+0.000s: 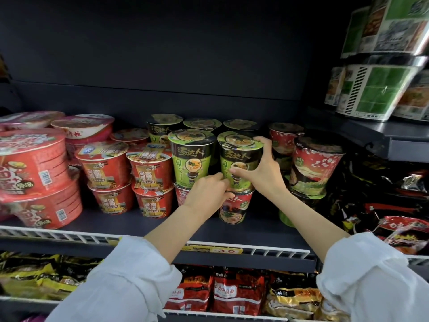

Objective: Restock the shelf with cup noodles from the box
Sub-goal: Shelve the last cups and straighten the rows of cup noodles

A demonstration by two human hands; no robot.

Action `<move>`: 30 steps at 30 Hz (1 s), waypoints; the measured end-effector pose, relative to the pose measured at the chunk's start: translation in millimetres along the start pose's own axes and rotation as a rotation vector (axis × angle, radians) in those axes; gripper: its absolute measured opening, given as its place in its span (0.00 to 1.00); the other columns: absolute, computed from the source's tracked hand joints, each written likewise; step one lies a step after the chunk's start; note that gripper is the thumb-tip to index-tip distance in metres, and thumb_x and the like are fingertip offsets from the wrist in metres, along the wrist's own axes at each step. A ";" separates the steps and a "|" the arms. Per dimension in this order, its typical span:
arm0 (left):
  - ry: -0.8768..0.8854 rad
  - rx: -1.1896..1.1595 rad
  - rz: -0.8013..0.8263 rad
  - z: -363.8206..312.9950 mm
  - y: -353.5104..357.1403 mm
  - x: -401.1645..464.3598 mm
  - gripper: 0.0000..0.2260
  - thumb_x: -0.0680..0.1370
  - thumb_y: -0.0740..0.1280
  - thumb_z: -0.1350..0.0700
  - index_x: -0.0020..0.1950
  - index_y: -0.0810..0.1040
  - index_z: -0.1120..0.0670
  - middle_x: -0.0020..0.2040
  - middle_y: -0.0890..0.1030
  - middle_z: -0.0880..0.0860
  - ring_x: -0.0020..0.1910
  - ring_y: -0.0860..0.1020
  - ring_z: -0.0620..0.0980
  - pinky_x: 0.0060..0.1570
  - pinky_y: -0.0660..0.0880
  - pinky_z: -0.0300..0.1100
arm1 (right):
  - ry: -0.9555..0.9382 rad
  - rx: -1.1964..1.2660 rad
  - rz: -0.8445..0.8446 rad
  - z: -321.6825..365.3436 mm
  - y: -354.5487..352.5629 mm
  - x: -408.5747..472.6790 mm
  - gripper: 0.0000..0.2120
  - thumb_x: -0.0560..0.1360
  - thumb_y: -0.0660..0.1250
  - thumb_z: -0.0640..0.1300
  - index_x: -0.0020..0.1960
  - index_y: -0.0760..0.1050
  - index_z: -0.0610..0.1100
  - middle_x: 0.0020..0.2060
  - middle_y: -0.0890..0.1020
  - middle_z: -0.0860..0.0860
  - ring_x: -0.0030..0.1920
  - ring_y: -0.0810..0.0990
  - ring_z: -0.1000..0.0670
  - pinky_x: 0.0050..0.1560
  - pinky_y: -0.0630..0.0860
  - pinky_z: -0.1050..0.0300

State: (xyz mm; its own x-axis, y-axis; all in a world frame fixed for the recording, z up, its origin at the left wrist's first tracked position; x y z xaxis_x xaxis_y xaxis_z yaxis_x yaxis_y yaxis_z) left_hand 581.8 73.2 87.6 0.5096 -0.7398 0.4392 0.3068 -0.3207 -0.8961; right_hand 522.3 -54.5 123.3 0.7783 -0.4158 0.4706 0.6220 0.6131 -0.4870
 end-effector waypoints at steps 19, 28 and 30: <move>0.118 -0.248 -0.043 -71.5 -0.4 33.7 0.18 0.80 0.58 0.60 0.70 0.65 0.58 0.64 0.68 0.57 0.60 0.73 0.55 0.59 0.72 0.46 | -0.180 -0.651 0.040 30.3 -86.6 34.4 0.16 0.76 0.62 0.36 0.63 0.75 0.41 0.57 0.77 0.42 0.57 0.77 0.44 0.59 0.70 0.58; -0.210 -0.380 0.308 -105.4 58.1 94.3 0.19 0.81 0.53 0.66 0.72 0.59 0.67 0.71 0.63 0.65 0.69 0.65 0.61 0.66 0.63 0.46 | 0.107 -1.045 0.322 8.1 -71.7 103.8 0.16 0.74 0.62 0.33 0.62 0.72 0.36 0.60 0.76 0.39 0.59 0.77 0.39 0.57 0.76 0.51; -0.232 -0.323 0.333 -103.1 67.3 109.4 0.24 0.82 0.51 0.62 0.76 0.45 0.65 0.76 0.50 0.63 0.76 0.53 0.58 0.72 0.51 0.45 | 0.152 -1.088 0.348 -0.9 -72.0 110.5 0.18 0.74 0.64 0.35 0.64 0.71 0.37 0.60 0.76 0.40 0.58 0.78 0.39 0.55 0.76 0.51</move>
State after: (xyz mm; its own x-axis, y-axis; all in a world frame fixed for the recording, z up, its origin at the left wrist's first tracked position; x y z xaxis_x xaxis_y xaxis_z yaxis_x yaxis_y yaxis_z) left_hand 575.4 -90.2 68.8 0.7137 -0.6938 0.0968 -0.1475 -0.2840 -0.9474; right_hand 563.6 -145.2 209.8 0.8785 -0.4599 0.1290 0.0592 -0.1630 -0.9848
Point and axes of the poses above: each hand's wrist, its own x-axis towards the middle knuckle, its own y-axis out of the palm, z = x × y, the point moved 2 cm from there along x, towards the middle knuckle
